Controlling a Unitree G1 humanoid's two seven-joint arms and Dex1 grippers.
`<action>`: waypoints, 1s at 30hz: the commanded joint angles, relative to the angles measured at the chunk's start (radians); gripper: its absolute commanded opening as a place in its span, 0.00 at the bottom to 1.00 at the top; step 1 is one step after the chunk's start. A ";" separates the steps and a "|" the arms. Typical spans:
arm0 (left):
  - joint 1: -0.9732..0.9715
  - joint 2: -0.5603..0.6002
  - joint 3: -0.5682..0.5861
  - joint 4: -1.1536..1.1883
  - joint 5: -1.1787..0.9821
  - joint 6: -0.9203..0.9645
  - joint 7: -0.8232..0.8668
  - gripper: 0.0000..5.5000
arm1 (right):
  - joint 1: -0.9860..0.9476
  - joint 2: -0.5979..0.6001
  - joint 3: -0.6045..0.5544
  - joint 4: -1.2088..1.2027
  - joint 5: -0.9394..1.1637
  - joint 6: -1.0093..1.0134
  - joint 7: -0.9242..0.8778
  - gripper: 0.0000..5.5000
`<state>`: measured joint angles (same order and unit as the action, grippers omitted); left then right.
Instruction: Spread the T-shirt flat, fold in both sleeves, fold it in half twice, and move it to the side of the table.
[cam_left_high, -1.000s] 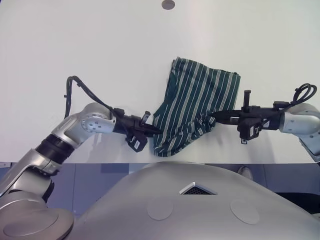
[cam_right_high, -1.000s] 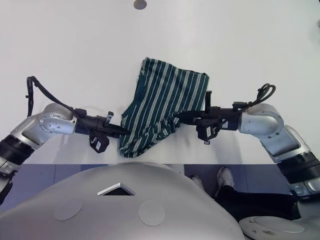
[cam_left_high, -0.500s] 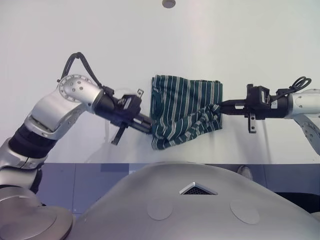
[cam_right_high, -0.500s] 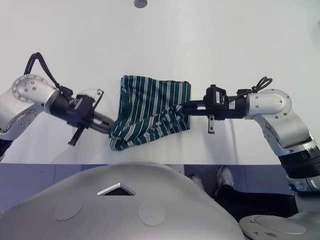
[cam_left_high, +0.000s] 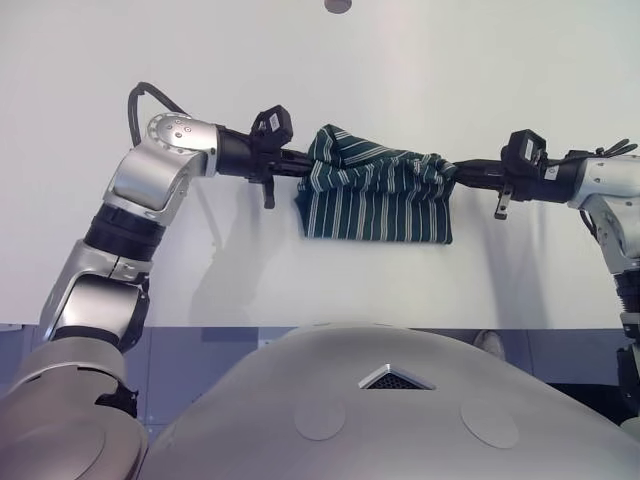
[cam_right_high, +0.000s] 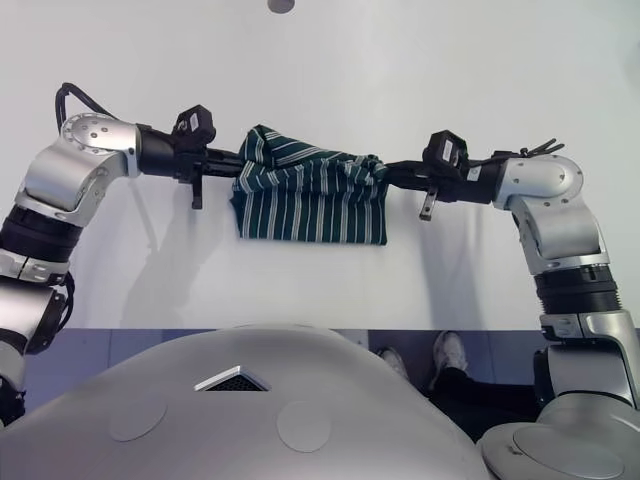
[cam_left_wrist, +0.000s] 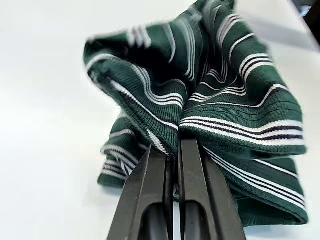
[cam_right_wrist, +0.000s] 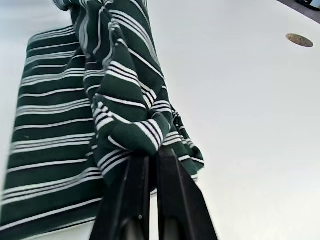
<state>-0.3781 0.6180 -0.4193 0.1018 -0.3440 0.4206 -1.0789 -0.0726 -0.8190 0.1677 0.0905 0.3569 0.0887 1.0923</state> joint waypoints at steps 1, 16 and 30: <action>-0.015 -0.034 0.032 0.035 0.047 0.019 0.054 0.10 | -0.012 0.046 -0.013 0.003 -0.031 0.071 -0.064 0.11; -0.093 -0.150 0.281 -0.033 0.088 -0.027 0.308 0.54 | -0.049 0.179 -0.186 -0.009 -0.070 0.348 -0.446 0.45; 0.036 -0.335 -0.191 -0.014 0.341 -0.295 0.179 0.69 | 0.028 0.420 -0.350 0.013 -0.164 0.098 -0.817 0.45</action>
<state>-0.3115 0.3095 -0.5762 0.0425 -0.0400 0.1101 -0.8956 -0.0628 -0.4193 -0.1849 0.1110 0.2035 0.2106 0.2944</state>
